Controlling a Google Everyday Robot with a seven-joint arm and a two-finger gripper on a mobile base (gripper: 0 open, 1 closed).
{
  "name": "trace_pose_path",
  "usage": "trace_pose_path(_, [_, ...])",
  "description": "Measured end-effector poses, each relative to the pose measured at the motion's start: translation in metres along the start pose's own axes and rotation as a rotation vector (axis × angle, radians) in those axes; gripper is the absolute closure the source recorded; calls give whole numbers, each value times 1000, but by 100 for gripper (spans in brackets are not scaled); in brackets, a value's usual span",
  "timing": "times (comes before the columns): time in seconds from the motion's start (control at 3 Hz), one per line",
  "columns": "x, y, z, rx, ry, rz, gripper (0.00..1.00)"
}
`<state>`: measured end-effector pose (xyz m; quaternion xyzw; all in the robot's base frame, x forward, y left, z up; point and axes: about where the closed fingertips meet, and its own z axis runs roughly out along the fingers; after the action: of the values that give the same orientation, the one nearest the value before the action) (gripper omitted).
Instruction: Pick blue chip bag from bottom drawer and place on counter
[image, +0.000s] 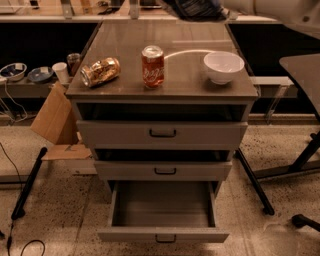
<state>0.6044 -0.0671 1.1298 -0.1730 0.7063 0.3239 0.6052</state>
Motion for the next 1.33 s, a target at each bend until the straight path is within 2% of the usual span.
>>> trace_pose_path(0.67, [-5,-21,60,39,15,49,100])
trace_pose_path(1.0, [-1,-38,80,62,21,106,100])
trace_pose_path(1.33, [-1,-38,80,62,21,106,100])
